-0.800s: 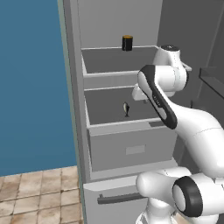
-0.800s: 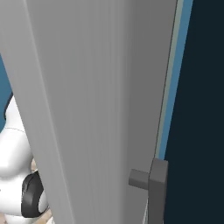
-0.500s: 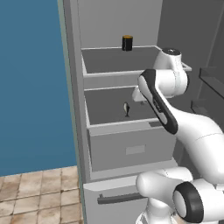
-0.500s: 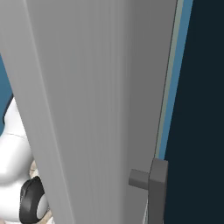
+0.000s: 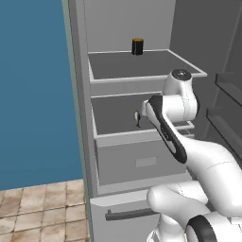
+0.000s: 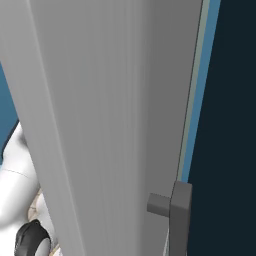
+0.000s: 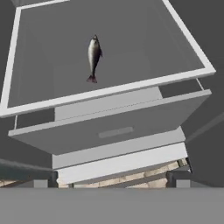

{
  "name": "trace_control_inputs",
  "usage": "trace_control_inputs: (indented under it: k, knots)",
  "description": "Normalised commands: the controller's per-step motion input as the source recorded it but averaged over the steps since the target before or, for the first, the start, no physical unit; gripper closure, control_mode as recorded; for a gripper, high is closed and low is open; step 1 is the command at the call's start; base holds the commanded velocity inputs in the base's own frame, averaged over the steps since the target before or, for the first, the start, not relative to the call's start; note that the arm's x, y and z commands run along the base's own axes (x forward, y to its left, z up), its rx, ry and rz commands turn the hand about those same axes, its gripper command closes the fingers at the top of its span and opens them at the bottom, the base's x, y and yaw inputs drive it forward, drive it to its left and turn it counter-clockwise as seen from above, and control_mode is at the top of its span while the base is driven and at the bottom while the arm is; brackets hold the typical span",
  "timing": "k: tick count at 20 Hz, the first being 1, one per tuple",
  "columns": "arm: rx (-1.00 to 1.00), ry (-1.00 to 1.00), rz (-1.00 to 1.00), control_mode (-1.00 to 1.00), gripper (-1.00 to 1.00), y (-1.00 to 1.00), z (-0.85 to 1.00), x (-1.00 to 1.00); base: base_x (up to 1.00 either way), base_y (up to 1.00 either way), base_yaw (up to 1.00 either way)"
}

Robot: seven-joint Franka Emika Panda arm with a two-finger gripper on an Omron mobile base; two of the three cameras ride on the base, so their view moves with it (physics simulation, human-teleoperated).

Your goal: Take the fish out of the fridge, briefly rinse it in the sink, and place it on the tray next to the sink.

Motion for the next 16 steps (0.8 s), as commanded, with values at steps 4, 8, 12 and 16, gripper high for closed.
trace_control_inputs:
  k: [4,8,12,16]
  knots:
    - [0.17,-0.01,-0.19,-1.00,-1.00,0.02,-0.04,0.02,0.00,0.00,0.00]
    - [0.03,-0.02,0.00,-1.00,-1.00,0.03,-0.17,0.19,0.00,0.00,0.00]
    - [-0.08,-0.09,0.00,-1.00,-1.00,0.09,-0.21,0.33,0.00,0.00,0.00]
    - [-0.09,-0.06,0.00,-1.00,-1.00,0.04,-0.09,0.48,0.00,0.00,0.00]
